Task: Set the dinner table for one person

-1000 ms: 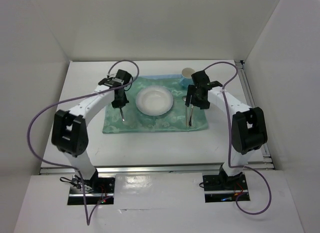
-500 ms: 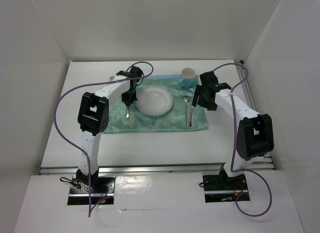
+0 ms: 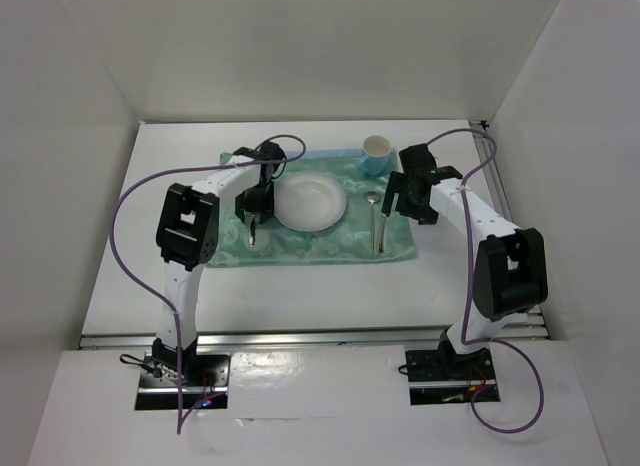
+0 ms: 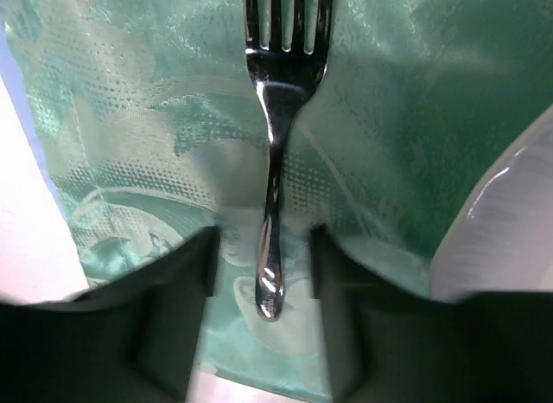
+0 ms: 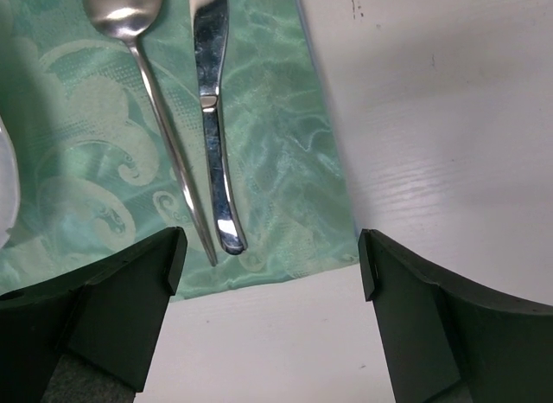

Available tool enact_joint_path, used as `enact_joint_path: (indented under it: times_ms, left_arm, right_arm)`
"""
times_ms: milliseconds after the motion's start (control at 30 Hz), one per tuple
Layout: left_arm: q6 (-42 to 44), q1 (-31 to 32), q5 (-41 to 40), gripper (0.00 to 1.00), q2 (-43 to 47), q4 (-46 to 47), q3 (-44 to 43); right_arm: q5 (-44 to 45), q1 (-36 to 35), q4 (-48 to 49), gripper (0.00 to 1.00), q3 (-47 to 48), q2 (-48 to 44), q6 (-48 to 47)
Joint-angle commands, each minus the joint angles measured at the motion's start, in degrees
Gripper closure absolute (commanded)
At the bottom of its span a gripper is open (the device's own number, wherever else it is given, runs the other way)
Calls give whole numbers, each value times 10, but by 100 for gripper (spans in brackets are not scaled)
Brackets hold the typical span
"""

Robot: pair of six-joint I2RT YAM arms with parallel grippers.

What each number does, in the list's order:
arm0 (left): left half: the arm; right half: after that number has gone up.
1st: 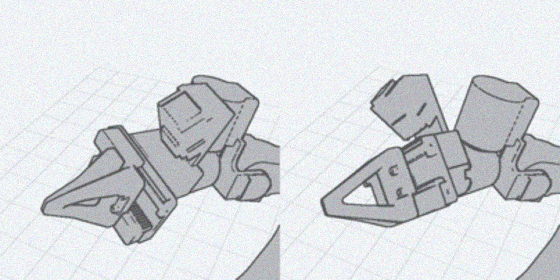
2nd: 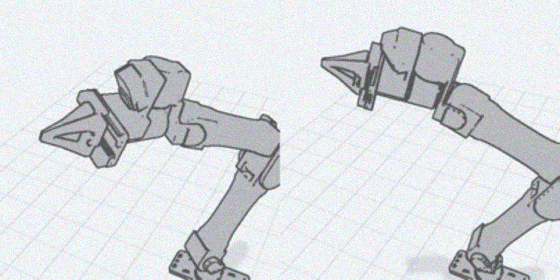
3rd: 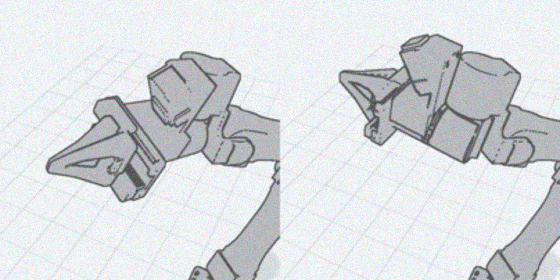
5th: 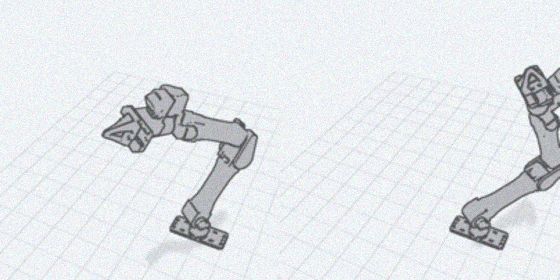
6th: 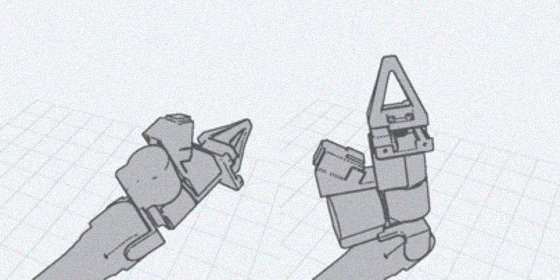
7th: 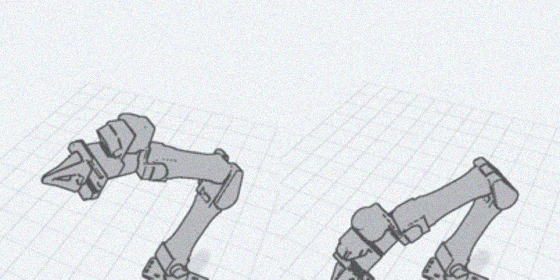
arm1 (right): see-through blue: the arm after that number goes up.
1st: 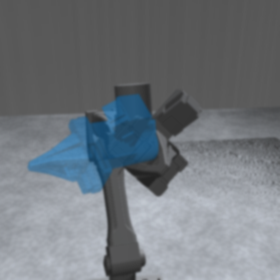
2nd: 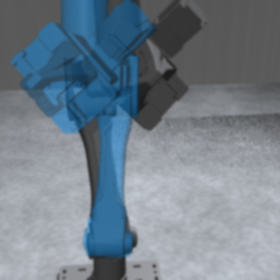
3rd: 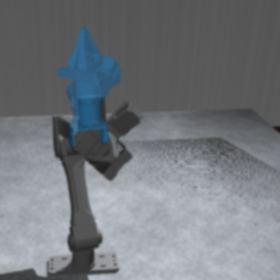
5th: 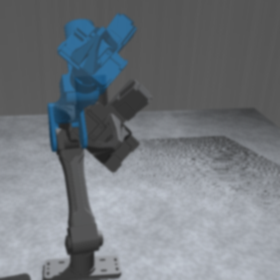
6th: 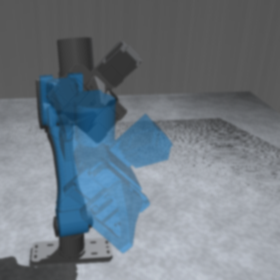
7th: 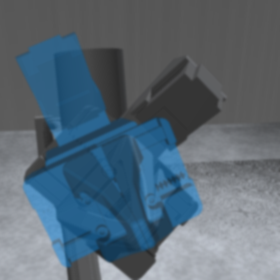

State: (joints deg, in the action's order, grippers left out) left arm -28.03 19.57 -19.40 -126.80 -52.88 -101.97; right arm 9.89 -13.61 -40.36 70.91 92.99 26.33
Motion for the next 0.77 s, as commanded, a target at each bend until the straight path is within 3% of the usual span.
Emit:
enact_joint_path:
  times_ms: [0,133,400,600,733]
  left_arm:
    - [1,-4,3,33,33,-17,5]
    - [-4,-4,-8,20,91,-38,-8]
    - [1,-4,16,17,255,-67,-49]
    - [6,-4,49,16,387,-8,13]
    - [6,-4,54,13,422,-3,19]
  right_arm:
    - [21,2,-15,6,11,-36,8]
    - [22,2,-21,0,18,-53,14]
    - [38,7,0,0,12,-107,34]
    - [45,7,-5,0,6,-146,34]
    - [51,12,14,0,-16,-178,27]
